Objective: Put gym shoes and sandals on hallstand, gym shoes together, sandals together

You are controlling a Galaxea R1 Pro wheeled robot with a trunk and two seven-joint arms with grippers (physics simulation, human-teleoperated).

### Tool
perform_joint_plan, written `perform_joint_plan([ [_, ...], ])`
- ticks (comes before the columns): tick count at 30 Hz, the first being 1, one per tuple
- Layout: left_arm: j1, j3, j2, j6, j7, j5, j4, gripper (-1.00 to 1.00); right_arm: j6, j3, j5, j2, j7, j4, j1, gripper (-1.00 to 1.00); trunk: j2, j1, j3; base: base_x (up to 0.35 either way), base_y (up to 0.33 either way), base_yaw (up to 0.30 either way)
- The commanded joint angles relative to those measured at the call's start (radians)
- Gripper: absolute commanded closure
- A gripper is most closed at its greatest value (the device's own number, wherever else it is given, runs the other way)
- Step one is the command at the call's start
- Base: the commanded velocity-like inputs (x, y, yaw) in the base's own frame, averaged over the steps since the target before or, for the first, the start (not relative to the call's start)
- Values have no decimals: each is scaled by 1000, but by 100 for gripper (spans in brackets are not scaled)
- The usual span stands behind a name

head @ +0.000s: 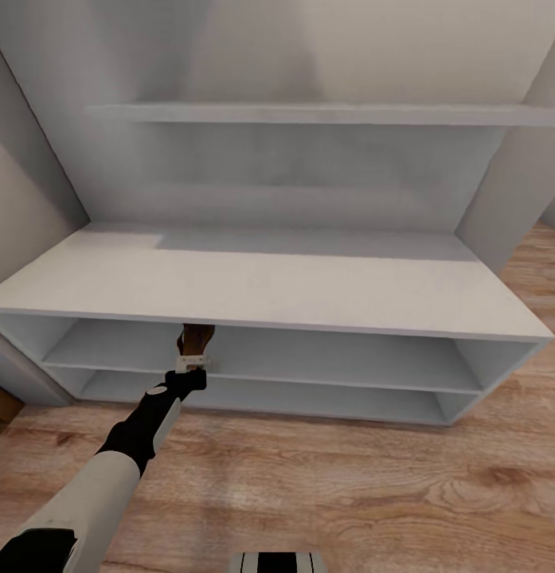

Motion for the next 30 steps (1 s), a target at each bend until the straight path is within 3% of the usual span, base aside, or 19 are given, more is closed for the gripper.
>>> perform_joint_plan([
  [1,0,-1,1,7,-3,2,-2,100,6,-2,-5,0,1,-1,-1,100,0,0,-1,26,-6,0],
  [12,0,-1,1,7,-3,2,-2,100,6,-2,-5,0,1,0,-2,100,0,0,-1,215,-92,0],
  [30,0,0,2,7,-3,2,-2,100,7,-2,-5,-1,1,0,-2,100,0,0,-1,88,-4,0],
])
